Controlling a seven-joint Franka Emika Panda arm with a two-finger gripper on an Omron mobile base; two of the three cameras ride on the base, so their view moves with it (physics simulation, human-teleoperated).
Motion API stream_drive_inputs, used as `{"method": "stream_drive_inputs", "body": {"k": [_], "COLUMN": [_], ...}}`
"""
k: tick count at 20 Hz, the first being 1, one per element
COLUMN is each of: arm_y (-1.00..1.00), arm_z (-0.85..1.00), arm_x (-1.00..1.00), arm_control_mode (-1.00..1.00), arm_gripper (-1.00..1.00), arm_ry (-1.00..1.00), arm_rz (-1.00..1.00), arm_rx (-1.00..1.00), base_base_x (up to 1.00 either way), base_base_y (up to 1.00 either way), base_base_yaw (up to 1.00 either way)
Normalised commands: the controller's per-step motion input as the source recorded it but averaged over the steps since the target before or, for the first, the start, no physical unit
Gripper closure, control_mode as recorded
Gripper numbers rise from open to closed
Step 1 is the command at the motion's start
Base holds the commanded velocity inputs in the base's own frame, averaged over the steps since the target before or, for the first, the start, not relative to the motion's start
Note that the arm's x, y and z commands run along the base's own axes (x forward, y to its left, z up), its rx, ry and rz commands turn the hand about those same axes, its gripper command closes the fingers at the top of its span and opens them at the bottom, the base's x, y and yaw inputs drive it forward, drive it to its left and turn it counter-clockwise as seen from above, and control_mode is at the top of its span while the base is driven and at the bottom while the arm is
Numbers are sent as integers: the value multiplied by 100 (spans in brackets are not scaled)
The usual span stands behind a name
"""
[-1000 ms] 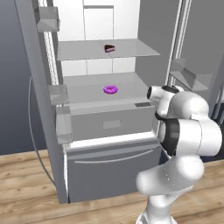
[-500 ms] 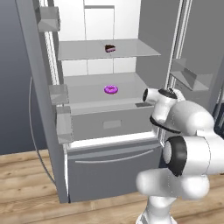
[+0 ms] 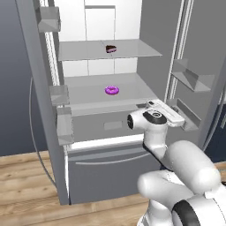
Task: Take the cake and donut from the fridge and place them on the empty tray on the dining counter.
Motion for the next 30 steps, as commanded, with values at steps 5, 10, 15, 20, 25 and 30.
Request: {"method": "stream_drive_inputs", "body": {"k": [5, 10, 15, 20, 25, 30], "arm_y": [39, 19, 36, 32, 34, 17], "arm_z": [23, 21, 49, 45, 5, -12], "arm_x": [-27, -33, -23, -7, 0, 0], "arm_control_mode": [-100, -100, -100, -100, -100, -100], "arm_gripper": [100, 100, 100, 100, 100, 100], "arm_ry": [15, 7, 37, 49, 40, 25], "arm_rz": [39, 24, 31, 33, 26, 24], "arm_rx": [8, 4, 0, 0, 3, 19], "base_base_x": [0, 0, 0, 0, 0, 0], "base_base_y": [0, 0, 0, 0, 0, 0], "base_base_yaw": [0, 0, 0, 0, 0, 0]}}
